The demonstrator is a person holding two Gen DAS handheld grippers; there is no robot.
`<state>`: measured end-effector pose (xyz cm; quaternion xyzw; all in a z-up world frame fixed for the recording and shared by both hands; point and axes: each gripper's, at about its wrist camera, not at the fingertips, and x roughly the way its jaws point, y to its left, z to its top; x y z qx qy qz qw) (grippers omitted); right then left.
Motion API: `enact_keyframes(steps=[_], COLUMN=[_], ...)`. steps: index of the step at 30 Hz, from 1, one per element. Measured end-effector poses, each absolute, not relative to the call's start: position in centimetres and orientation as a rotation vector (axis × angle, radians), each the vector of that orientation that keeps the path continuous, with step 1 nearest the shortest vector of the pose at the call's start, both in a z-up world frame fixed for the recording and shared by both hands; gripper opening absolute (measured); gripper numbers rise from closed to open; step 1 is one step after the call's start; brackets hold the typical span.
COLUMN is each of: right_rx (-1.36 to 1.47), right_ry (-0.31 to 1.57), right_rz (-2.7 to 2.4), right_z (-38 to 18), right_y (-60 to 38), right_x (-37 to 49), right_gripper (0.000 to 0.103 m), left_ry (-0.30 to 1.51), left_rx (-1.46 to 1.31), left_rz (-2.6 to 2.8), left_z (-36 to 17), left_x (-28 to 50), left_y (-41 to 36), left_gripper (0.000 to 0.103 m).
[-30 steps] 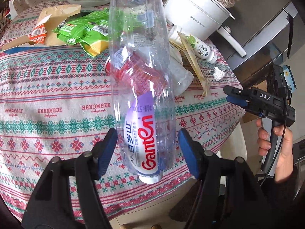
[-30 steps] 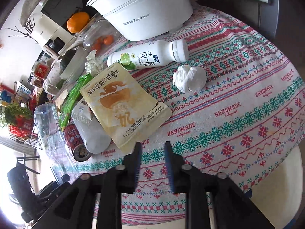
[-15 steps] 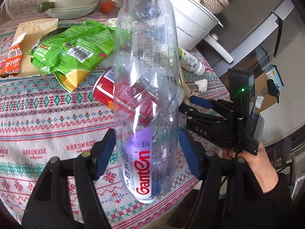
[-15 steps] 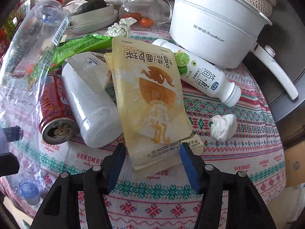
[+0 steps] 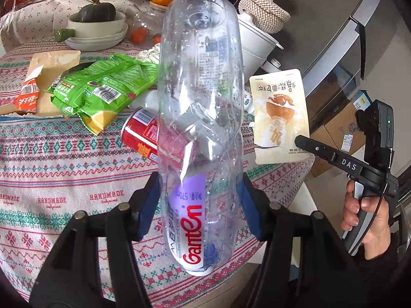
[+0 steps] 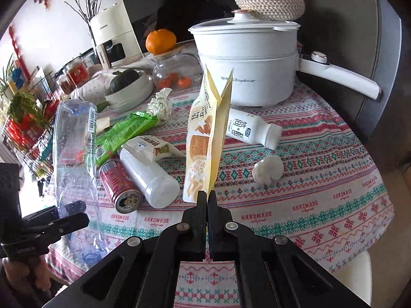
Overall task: Collect trash
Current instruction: 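Carry the bottle and pouch over the white bin and release both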
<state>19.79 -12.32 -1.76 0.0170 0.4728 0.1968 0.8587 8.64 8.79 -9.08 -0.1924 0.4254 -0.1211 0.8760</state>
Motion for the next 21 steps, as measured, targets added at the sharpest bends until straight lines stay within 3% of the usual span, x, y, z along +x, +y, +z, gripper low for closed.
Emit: enact_keyframes(steps=[9, 21], right_rx=[0.092, 0.182], right_ry=[1.045, 1.307], right_rz=[0.284, 0.128], right_z=[1.0, -5.3], right_y=[-22.7, -32.1], right_x=[11.8, 6.1], right_gripper=[0.002, 0.002], left_ry=[0.882, 0.956], left_rx=[-0.319, -0.283], left_rz=[-0.391, -0.556], left_z=[-7.8, -8.8], left_x=[6.5, 6.2], left_y=[1.7, -7.7], left_gripper=[0.061, 0.061])
